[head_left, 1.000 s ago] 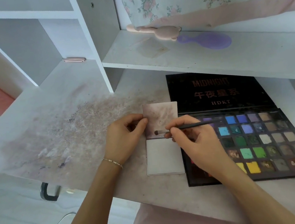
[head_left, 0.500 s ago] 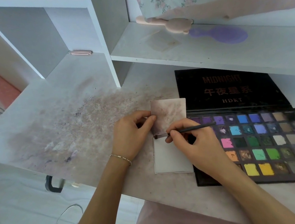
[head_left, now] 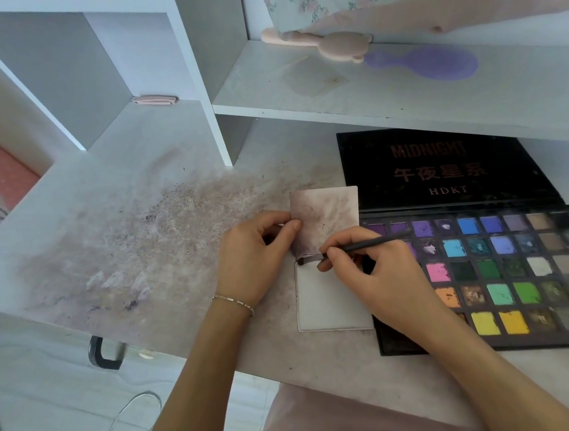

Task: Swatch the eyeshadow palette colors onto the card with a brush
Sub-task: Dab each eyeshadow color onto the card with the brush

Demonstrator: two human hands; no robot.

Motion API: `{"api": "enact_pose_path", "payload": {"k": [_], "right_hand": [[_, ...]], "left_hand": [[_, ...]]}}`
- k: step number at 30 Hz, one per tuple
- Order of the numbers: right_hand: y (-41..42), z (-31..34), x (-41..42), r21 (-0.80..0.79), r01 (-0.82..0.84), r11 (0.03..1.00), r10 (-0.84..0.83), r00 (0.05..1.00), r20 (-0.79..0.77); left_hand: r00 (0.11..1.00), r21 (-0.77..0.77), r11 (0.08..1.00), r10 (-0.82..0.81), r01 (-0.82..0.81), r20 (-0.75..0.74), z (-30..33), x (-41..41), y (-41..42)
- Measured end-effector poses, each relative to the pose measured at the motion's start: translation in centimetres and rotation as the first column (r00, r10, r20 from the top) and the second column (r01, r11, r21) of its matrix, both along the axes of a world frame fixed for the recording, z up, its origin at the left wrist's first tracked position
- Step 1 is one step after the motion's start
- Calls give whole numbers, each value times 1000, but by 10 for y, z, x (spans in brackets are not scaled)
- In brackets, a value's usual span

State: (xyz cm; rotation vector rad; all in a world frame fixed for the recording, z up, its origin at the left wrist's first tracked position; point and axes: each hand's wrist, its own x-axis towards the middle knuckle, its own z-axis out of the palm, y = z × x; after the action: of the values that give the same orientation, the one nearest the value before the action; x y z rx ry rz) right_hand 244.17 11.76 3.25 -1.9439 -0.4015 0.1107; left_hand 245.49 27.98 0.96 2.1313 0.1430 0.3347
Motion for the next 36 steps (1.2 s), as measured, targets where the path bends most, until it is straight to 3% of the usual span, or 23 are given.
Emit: {"api": "enact_pose_path", "payload": {"k": [36], "right_hand": [[0,0,0,-17,-15,1000,14,999,-38]], "left_hand": [[1000,10,1000,8,-8,-9,2,-1,-1]]}}
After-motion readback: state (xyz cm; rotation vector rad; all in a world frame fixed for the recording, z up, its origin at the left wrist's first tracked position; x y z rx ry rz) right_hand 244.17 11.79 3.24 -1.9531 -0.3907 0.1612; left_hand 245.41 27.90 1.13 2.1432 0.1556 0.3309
